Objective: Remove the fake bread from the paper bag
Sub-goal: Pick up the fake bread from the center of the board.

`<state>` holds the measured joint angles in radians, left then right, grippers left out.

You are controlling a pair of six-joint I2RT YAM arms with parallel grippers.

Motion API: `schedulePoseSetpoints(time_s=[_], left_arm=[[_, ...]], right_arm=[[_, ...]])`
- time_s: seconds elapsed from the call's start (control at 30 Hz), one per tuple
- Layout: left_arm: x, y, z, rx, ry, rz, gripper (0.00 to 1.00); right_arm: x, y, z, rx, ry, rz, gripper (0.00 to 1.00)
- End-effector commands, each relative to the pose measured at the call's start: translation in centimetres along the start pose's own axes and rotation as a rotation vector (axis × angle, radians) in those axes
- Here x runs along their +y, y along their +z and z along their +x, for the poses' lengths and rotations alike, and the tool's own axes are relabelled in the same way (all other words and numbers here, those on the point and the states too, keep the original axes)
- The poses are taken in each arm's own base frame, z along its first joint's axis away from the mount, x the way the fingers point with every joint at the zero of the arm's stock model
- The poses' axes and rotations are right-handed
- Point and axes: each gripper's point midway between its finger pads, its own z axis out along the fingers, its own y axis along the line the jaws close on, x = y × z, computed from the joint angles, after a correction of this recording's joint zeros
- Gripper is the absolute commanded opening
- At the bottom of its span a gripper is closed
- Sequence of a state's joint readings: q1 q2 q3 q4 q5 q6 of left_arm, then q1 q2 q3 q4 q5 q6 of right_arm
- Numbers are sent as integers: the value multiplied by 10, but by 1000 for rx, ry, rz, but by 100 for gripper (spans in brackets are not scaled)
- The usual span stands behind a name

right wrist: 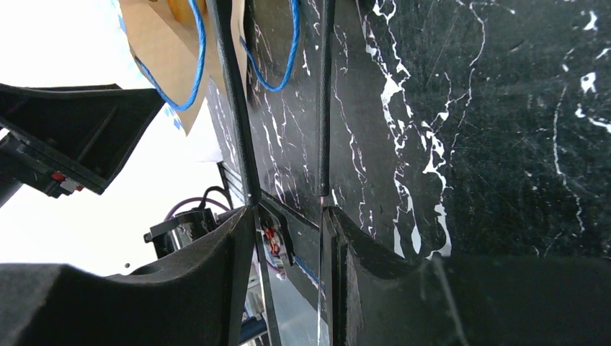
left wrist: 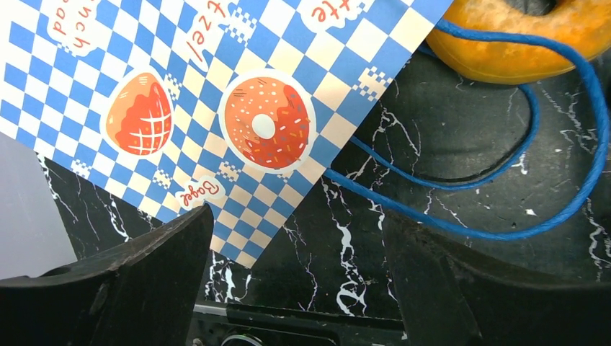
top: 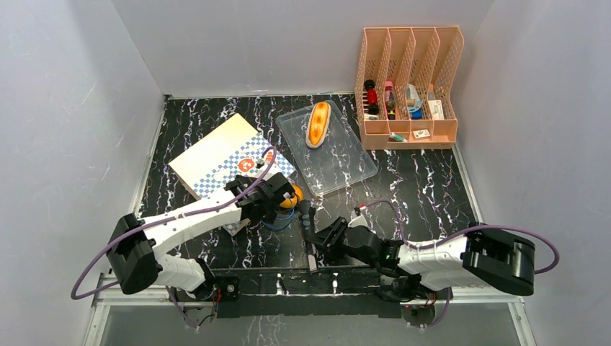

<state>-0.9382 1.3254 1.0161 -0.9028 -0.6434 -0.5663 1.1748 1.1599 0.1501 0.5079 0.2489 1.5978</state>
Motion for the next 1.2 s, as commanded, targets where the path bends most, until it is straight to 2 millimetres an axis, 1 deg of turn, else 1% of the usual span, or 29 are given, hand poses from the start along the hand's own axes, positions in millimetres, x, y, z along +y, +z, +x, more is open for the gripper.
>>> schedulePoseSetpoints(time_s=[0.0,0.17,0.4,0.57,0.73,0.9,1.0,1.13,1.17], left_arm=[[3,8,6,9,20,-44,89],[2,12,8,11,5,-58,95],[1,0,-5,-50,-63,-4,98],[0,-6,-5,-53,-89,30,98],[-1,-7,1,-38,-108,38,98],[0,-16,-4,-74,-135,65,98],[0,-18,-4,-71,-132,60,98],[-3,-17,-3,-69,-128,54,98],[-4,-16,-4,-72,-127,54,98]], right_arm=[[33,3,9,46,36,-98,36],[38,6,14,73,52,-117,36],[49,7,16,85,52,-145,36],[52,3,14,80,52,-156,36],[52,1,10,76,56,-160,36],[54,1,11,94,68,-171,36],[52,0,15,119,84,-174,36],[43,0,21,154,109,-164,36],[44,0,22,165,122,-172,36]])
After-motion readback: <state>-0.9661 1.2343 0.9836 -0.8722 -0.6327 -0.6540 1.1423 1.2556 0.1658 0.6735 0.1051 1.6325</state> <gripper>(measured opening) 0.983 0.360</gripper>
